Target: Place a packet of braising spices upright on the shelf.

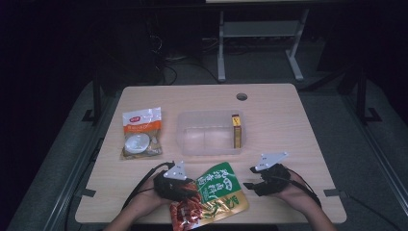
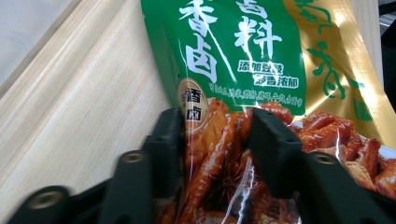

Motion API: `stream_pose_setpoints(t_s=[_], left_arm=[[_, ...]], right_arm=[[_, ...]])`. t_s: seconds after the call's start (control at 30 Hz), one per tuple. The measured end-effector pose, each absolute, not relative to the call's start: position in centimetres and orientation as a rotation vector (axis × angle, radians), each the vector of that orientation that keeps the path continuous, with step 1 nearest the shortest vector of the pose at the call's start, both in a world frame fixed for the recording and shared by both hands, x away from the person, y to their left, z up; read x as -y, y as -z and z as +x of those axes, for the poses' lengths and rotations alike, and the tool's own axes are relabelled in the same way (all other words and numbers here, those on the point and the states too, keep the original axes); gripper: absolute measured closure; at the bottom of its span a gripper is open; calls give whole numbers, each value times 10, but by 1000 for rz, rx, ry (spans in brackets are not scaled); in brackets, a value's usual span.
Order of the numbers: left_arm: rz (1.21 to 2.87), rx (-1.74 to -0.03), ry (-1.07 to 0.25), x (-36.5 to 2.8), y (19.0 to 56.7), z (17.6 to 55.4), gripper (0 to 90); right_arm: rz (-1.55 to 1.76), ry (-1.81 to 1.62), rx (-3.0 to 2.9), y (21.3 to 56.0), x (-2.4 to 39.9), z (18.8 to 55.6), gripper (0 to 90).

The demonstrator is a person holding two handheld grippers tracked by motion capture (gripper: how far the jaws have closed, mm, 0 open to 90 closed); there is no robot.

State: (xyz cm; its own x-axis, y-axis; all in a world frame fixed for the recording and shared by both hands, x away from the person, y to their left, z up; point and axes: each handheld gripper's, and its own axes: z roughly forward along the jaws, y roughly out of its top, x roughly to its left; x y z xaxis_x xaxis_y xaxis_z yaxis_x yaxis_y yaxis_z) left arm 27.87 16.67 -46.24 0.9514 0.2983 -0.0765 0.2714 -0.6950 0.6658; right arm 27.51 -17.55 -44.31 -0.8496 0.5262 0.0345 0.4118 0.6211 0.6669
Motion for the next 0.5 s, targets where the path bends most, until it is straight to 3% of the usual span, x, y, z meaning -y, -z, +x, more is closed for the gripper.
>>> stream_pose_setpoints(t_s=[0.2,0.5], left_arm=[[2366,-426,-25,-167,462,281,778],[2351,-491,54,-169,459,287,887]], right_arm=[[781,-1043,-2675,442,176,275,372],[773,-1056,-2653,441,179,277,346]])
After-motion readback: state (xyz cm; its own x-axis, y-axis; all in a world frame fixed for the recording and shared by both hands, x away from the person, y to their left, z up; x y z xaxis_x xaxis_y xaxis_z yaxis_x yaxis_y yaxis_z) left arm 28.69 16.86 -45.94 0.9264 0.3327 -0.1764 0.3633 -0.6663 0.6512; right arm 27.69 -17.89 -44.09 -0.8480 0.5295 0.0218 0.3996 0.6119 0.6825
